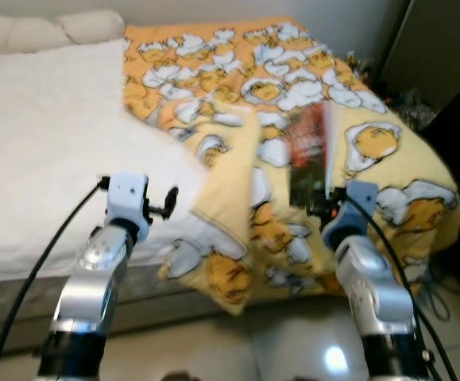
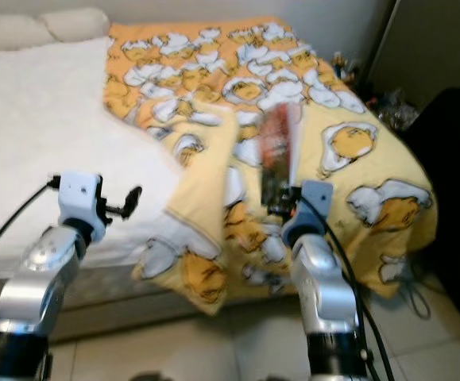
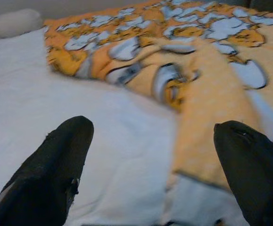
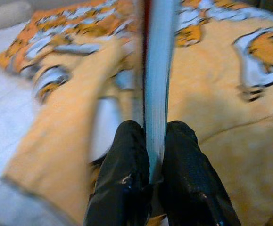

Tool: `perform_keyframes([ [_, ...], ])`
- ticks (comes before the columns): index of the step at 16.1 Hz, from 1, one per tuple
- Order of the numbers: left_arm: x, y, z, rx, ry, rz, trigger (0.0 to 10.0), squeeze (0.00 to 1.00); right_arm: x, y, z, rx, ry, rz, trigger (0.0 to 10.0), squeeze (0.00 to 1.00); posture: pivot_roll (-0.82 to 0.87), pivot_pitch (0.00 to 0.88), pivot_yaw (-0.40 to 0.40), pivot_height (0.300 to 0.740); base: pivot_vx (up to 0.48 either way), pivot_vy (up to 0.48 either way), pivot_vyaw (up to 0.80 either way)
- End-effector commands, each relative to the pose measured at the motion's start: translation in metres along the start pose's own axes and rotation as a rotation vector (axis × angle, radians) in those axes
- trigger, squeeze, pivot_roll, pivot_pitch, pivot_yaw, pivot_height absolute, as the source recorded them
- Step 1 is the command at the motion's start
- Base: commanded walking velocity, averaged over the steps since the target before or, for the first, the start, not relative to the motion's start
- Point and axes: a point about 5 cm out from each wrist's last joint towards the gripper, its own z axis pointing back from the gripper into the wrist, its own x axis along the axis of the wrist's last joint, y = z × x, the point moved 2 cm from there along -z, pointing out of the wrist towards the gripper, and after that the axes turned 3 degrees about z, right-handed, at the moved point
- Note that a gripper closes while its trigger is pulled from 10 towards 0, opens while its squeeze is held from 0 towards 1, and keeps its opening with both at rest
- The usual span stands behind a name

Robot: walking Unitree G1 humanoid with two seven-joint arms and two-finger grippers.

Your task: Clean up the room

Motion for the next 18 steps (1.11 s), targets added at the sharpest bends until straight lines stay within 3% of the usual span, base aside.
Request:
perform_keyframes([
  [1,0.0036,0.0055,-0.0002,0.019,-0.013,-0.009,10.0,0.11,0.0133,0.0096,-0.0012,0.028,-0.061,0.011,10.0,0.0,-0.04,0.0,0.03,0.74,0.0,0.442,0.0],
  [18,0.0053,0.0027,-0.0028,0.016,-0.026,-0.011,10.0,0.11,0.0153,0.0157,-0.0019,0.06,-0.068,0.038,10.0,0.0,-0.03,0.0,0.02,0.74,0.0,0.439,0.0],
])
